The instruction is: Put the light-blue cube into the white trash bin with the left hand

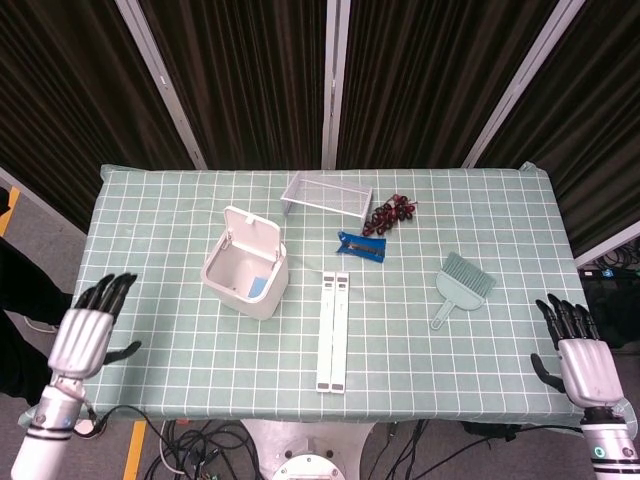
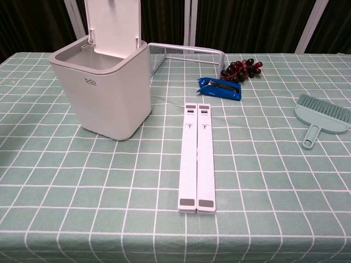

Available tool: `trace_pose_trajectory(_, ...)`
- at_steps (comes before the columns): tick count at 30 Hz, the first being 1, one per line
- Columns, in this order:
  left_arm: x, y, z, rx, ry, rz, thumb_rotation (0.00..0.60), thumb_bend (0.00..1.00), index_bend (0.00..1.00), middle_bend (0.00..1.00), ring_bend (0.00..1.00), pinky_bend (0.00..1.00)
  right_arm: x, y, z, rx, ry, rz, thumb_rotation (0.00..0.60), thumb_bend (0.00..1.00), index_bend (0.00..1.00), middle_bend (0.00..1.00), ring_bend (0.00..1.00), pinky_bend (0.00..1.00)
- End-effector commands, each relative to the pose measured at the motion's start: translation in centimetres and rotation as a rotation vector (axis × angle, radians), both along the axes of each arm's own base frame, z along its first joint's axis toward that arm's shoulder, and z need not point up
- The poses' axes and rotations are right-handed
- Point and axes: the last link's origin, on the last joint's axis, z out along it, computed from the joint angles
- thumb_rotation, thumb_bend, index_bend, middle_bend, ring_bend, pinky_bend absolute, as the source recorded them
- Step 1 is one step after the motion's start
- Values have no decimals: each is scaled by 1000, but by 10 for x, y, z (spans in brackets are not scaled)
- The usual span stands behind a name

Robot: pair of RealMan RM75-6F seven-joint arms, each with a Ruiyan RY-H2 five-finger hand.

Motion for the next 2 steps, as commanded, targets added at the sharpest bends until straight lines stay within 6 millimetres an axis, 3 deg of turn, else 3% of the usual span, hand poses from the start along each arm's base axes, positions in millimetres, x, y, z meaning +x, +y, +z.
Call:
trace_pose_trajectory(1,-19,-29,-11,4,18,40,600,0,66,104,72,197,2,4,-2,7,-1,6,600,277,0,0,0,0)
trace_pose_trajectory(2,-21,-30,-10,13,14,44,600,0,66,102,71,189,2,5,-3,9,-1,7,600,275,0,0,0,0)
